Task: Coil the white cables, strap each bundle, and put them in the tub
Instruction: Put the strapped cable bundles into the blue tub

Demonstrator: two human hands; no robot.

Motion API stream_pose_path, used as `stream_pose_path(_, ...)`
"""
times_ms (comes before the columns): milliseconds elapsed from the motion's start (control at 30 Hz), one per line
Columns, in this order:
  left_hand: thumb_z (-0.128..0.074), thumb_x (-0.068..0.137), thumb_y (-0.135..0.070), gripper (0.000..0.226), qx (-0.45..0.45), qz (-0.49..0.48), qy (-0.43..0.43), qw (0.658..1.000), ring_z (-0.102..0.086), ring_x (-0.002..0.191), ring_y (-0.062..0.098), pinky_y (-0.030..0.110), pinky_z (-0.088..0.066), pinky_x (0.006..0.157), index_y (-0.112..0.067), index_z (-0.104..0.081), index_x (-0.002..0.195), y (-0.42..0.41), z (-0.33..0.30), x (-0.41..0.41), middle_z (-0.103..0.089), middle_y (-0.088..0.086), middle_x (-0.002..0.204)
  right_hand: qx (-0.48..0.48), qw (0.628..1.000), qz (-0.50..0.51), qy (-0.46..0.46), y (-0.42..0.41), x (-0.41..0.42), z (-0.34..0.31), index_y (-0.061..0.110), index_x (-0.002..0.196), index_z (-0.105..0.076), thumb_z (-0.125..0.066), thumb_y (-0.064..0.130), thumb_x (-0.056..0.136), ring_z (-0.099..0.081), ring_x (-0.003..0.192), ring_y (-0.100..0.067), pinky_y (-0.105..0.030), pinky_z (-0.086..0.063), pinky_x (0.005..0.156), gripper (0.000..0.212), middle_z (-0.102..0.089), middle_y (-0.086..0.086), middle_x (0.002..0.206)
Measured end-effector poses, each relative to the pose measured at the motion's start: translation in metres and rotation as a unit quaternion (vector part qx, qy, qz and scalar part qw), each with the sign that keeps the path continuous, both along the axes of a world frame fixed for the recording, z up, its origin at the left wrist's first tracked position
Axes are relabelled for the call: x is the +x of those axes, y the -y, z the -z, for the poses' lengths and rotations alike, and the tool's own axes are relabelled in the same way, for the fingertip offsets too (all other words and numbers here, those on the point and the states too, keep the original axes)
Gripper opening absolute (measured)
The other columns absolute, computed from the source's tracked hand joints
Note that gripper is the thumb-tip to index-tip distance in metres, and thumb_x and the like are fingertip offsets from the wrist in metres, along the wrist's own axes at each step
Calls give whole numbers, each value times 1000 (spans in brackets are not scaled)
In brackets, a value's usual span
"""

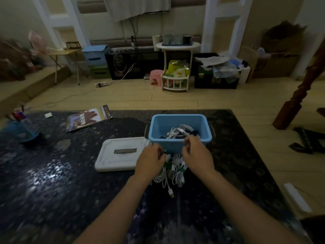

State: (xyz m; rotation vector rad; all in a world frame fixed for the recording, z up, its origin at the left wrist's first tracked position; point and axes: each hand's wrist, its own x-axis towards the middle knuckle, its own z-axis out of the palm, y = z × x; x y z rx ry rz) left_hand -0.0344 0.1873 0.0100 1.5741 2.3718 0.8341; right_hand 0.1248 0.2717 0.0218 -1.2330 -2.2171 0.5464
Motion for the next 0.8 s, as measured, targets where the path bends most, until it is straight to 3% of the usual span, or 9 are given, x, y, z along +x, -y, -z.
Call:
stream_pose_path(133, -58, 95, -36, 29, -92, 2, -34, 995, -55, 104, 27, 37, -46, 82, -14, -59, 112, 27, 35, 13, -54, 8, 110, -180, 979, 16, 99, 25, 18, 46, 21, 114, -46, -54, 39, 98, -62, 95, -23, -36, -51, 75, 25, -62, -3, 110)
stream_pose_path(233, -57, 95, -35, 34, -89, -5, -41, 995, -52, 113, 29, 37, -46, 91, -13, -55, 122, 30, 42, 25, -47, 10, 123, -225, 965, 24, 130, 33, 23, 66, 17, 127, -45, -51, 46, 98, -61, 103, -25, -39, -52, 86, 41, -61, -6, 116)
stream_pose_path(367, -62, 91, -34, 35, -90, -21, -55, 994, -51, 113, 29, 37, -43, 91, -14, -50, 117, 22, 36, 35, -53, 10, 122, -302, 952, 15, 53, 36, 13, 64, 20, 135, -42, -58, 46, 95, -61, 100, -21, -30, -48, 77, 50, -62, -1, 112)
stream_pose_path(500, -61, 89, -34, 25, -85, -37, -71, 993, -48, 105, 28, 38, -40, 84, -18, -51, 105, 22, 29, 38, -64, 5, 104, -347, 937, 31, -12, 38, 7, 66, 24, 138, -40, -71, 43, 86, -64, 105, -23, -33, -52, 86, 64, -64, -4, 121)
stream_pose_path(633, -70, 81, -32, 27, -56, -58, 71, 994, -49, 101, 25, 40, -48, 86, -21, -57, 101, 26, 23, 35, -46, -6, 81, -361, 927, 82, -50, 37, 11, 62, 25, 130, -51, -69, 36, 86, -65, 89, -16, -27, -49, 70, 49, -64, 1, 106)
stream_pose_path(700, -71, 79, -31, 23, -45, -71, 127, 988, -57, 93, 21, 39, -52, 80, -24, -58, 96, 28, 18, 30, -56, -4, 83, -368, 921, 106, -69, 36, 18, 59, 22, 125, -59, -65, 33, 90, -64, 82, -13, -28, -53, 72, 37, -64, 2, 101)
stream_pose_path(800, -69, 81, -25, 15, -23, -89, 209, 974, -64, 82, 17, 37, -54, 74, -27, -56, 89, 33, 6, 22, -67, -3, 90, -422, 888, 124, -137, 39, 35, 58, 17, 113, -68, -61, 27, 96, -63, 81, -15, -40, -61, 82, 21, -66, 0, 95)
